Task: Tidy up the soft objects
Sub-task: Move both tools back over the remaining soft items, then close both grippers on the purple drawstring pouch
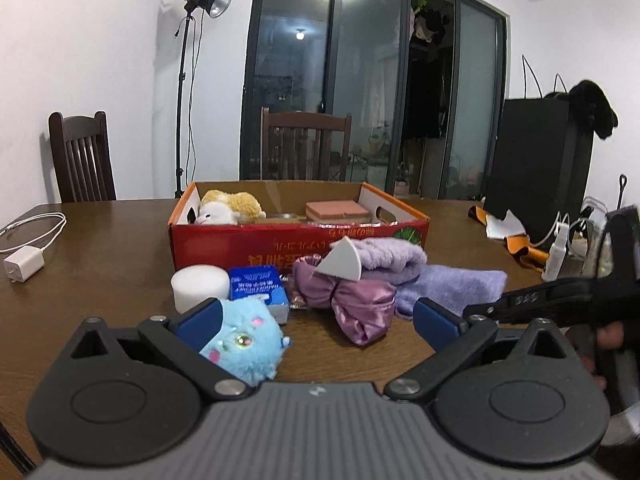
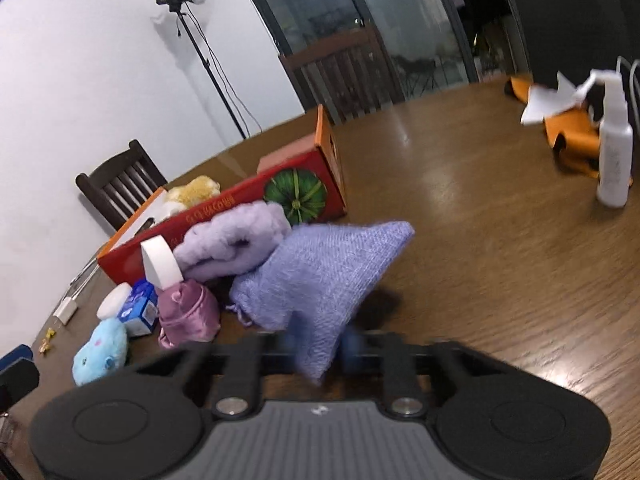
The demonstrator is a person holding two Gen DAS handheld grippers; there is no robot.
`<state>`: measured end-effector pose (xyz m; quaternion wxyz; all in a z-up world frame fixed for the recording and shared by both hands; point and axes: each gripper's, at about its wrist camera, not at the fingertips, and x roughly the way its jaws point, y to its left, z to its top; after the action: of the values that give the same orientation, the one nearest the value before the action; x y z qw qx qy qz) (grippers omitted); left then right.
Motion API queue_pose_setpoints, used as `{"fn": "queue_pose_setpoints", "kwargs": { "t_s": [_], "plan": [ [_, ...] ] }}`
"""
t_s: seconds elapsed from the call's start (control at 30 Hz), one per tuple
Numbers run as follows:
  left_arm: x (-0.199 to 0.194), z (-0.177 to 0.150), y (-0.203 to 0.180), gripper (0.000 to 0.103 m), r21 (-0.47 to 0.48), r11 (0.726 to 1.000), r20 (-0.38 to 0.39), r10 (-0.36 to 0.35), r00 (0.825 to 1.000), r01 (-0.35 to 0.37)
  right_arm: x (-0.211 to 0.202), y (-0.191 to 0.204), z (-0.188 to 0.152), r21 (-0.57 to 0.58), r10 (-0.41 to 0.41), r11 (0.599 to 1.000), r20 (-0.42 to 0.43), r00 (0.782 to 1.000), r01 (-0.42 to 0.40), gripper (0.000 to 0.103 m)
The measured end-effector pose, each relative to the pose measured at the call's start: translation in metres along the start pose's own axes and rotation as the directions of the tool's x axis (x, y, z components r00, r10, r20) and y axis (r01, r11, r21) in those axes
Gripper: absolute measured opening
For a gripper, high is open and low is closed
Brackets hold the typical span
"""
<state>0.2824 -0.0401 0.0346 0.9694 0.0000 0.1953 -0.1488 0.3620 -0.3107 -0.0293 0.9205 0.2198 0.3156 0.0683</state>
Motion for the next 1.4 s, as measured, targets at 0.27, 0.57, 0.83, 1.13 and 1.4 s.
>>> {"fn": "queue_pose_setpoints", "kwargs": {
  "t_s": [0.27, 0.57, 0.83, 1.13, 1.4],
  "plan": [
    [-0.009, -0.018, 0.012, 0.103, -0.12, 0.988, -0.079, -0.11, 0.991, 0.1, -0.063, 0.003, -0.044, -0.065, 0.196, 0.977, -0.124, 0.973, -0.205, 0.006],
    [-0.005, -0.029, -0.017, 0.103, -0.231, 0.934, -0.136, -0.307, 0.942, 0.271, -0.122, -0.003, -0.068, -0.081, 0.236, 0.966, -0.124, 0.964, -0.247, 0.033],
    [-0.002, -0.041, -0.041, 0.088, -0.182, 0.942, -0.185, -0.316, 0.93, 0.284, -0.112, -0.007, -0.051, -0.043, 0.116, 0.993, 0.028, 0.993, -0.115, 0.049],
    [0.013, -0.051, -0.037, 0.031, -0.317, 0.869, -0.257, -0.463, 0.848, 0.379, -0.073, 0.002, -0.063, -0.078, 0.048, 0.996, -0.054, 0.997, -0.052, 0.012],
    [0.006, -0.031, -0.03, 0.021, -0.311, 0.848, -0.19, -0.498, 0.846, 0.429, -0.077, 0.01, -0.058, -0.113, 0.05, 0.992, -0.024, 0.998, -0.052, 0.003]
  ]
}}
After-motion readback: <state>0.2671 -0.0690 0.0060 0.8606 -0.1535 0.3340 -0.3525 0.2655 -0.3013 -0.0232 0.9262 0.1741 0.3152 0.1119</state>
